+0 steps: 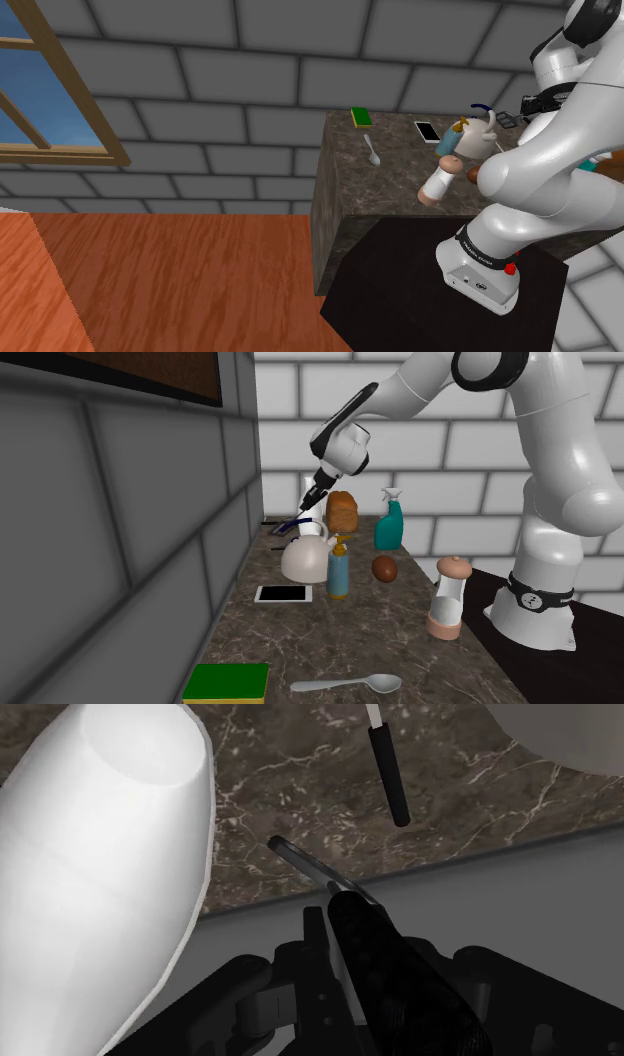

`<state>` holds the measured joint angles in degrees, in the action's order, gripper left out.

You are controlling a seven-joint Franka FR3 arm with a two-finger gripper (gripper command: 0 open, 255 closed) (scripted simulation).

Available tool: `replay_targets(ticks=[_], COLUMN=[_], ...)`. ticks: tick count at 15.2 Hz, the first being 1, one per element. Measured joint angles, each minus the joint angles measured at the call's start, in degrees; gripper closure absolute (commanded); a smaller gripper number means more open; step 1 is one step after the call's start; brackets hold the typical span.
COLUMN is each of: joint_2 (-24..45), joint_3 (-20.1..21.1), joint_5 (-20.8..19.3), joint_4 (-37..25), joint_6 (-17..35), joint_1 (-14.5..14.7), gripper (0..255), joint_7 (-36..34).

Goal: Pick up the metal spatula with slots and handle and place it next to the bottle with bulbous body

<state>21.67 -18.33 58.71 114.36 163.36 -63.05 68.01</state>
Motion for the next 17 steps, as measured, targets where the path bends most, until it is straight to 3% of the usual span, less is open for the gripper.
replay_targets(ticks=[7, 13, 14, 17], joint_2=[3.33, 3.84, 3.84, 3.85], joint_3=[3.58, 4.11, 4.12, 4.12], joint_5=[6.78, 7.76, 7.77, 7.78], joint_4=[-1.11, -1.15, -1.15, -1.15], joint_6=[2.14, 2.44, 2.44, 2.45], joint_1=[-2.75, -3.10, -3.11, -3.11], gripper=[255, 255, 0, 0], joint_7=[6.64, 7.61, 7.62, 7.63])
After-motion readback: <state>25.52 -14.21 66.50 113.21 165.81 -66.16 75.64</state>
